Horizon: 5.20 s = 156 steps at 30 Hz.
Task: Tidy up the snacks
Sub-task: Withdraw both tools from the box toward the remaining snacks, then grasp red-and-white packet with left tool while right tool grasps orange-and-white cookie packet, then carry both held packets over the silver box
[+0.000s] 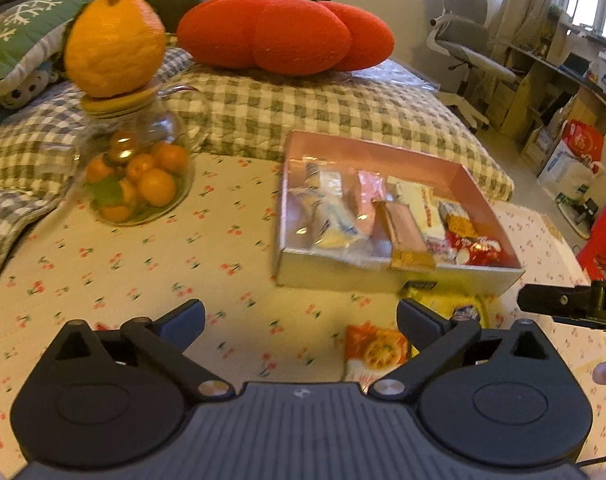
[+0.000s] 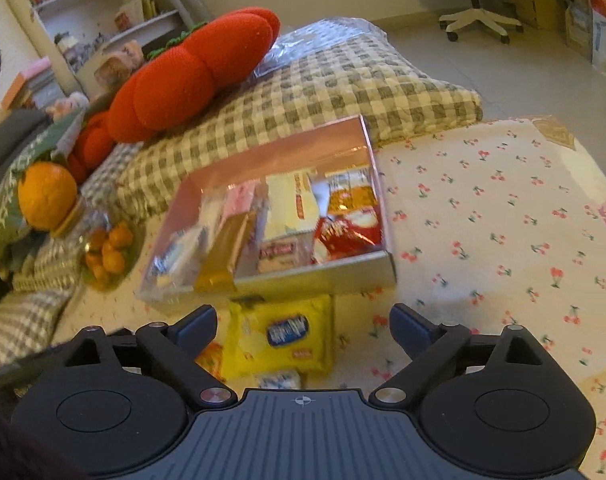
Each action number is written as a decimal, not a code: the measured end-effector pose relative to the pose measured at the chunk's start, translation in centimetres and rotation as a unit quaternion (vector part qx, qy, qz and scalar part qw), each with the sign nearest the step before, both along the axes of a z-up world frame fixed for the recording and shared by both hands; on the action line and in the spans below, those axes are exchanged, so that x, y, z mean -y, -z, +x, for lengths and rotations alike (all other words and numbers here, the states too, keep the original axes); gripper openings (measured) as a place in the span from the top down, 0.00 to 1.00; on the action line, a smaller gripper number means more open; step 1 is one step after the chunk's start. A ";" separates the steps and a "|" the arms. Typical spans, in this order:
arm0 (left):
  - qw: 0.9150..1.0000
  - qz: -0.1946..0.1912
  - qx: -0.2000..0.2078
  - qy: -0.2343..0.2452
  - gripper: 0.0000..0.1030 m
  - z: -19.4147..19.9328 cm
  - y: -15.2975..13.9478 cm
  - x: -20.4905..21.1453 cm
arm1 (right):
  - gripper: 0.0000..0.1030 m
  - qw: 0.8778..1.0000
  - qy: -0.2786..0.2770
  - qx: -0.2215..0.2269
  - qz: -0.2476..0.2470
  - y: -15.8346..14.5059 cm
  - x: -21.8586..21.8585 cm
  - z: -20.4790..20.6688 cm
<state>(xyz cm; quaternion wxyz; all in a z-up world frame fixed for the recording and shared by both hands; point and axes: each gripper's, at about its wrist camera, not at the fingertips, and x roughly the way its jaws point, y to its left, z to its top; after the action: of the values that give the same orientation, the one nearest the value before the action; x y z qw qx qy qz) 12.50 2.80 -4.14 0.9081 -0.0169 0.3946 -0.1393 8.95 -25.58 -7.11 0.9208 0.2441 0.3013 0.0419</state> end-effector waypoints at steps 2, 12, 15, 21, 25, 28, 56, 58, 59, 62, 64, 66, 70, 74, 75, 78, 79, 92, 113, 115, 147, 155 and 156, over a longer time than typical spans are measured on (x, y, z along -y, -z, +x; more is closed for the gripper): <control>1.000 0.005 -0.003 -0.002 0.01 -0.5 0.1 -0.5 | 0.08 1.000 -0.001 -0.005 -0.009 0.4 0.0 -0.5; 0.999 0.033 -0.008 0.000 0.01 -2.8 0.9 -3.0 | 0.08 0.999 -0.009 -0.022 -0.032 2.5 -0.1 -2.5; 0.999 0.039 -0.003 0.000 0.01 -3.7 0.9 -3.8 | 0.08 0.999 -0.013 -0.024 -0.042 2.9 -0.3 -3.1; 0.999 0.053 0.014 0.004 0.01 -5.2 1.5 -5.4 | 0.08 0.996 -0.046 -0.017 -0.071 3.5 -2.3 -4.3; 0.998 0.057 0.026 0.001 0.01 -5.8 2.1 -6.5 | 0.08 0.993 -0.076 0.004 -0.095 3.7 -4.5 -5.0; 0.998 0.056 0.039 0.003 0.01 -5.9 2.7 -7.2 | 0.08 0.989 -0.099 0.023 -0.108 3.9 -6.4 -5.2; 0.998 -0.037 0.009 -0.044 0.51 -2.5 5.4 -8.6 | 0.08 0.978 -0.133 0.056 -0.152 4.2 -16.1 0.5; 0.998 -0.040 0.006 -0.046 0.57 -2.4 5.4 -8.7 | 0.08 0.979 -0.125 0.057 -0.152 4.2 -16.2 1.0; 0.998 -0.041 0.005 -0.047 0.58 -2.4 5.4 -8.7 | 0.10 0.979 -0.120 0.059 -0.152 4.2 -16.2 1.2; 0.998 -0.043 0.003 -0.048 0.62 -2.3 5.4 -8.8 | 0.17 0.980 -0.106 0.062 -0.155 4.1 -16.2 1.6; 0.998 -0.043 0.001 -0.050 0.67 -2.2 5.4 -8.9 | 0.23 0.980 -0.098 0.064 -0.162 4.1 -16.2 1.7; 0.998 -0.045 -0.001 -0.051 0.69 -2.1 5.4 -8.9 | 0.31 0.978 -0.091 0.066 -0.174 4.1 -16.3 1.8; 0.998 -0.047 -0.004 -0.050 0.71 -2.1 5.4 -8.8 | 0.50 0.977 -0.078 0.067 -0.189 4.1 -16.2 1.8; 0.998 -0.042 -0.006 -0.048 0.71 -2.1 5.3 -8.4 | 0.60 0.976 -0.082 0.067 -0.191 4.0 -15.9 1.9; 0.998 -0.043 -0.008 -0.048 0.72 -2.1 5.2 -8.3 | 0.60 0.976 -0.084 0.066 -0.190 3.9 -15.9 1.9; 0.998 -0.046 -0.013 -0.044 0.72 -1.9 5.1 -8.2 | 0.62 0.978 -0.092 0.062 -0.178 3.8 -15.7 1.9; 0.998 -0.047 -0.015 -0.043 0.73 -1.9 5.1 -8.1 | 0.63 0.979 -0.095 0.061 -0.172 3.8 -15.6 1.9; 0.998 -0.041 -0.033 -0.032 0.74 -1.9 4.5 -7.2 | 0.63 0.988 -0.116 0.033 -0.094 2.9 -14.3 1.7; 0.996 -0.074 -0.040 0.001 0.74 -1.7 1.8 -3.8 | 0.63 0.996 -0.086 0.015 0.020 0.0 -8.0 0.5; 0.996 -0.076 -0.040 0.006 0.74 -1.8 1.6 -3.3 | 0.63 0.997 -0.076 0.015 0.026 0.0 -7.1 0.4; 0.996 -0.085 -0.003 0.003 0.74 4.0 1.3 4.5 | 0.63 0.991 0.038 0.046 0.123 -0.3 3.7 2.8; 0.998 -0.064 -0.006 0.013 0.75 6.2 2.2 5.4 | 0.63 0.991 0.050 0.033 0.118 1.0 4.5 5.8; 0.998 -0.061 -0.008 0.013 0.75 6.6 2.4 5.6 | 0.63 0.991 0.050 0.032 0.118 1.1 4.6 6.1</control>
<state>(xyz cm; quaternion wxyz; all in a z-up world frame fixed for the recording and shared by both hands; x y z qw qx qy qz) 19.12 -2.78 -6.52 0.9001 -0.0683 0.3931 -0.1750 15.02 -30.15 -8.22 0.8959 0.3642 0.2515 0.0386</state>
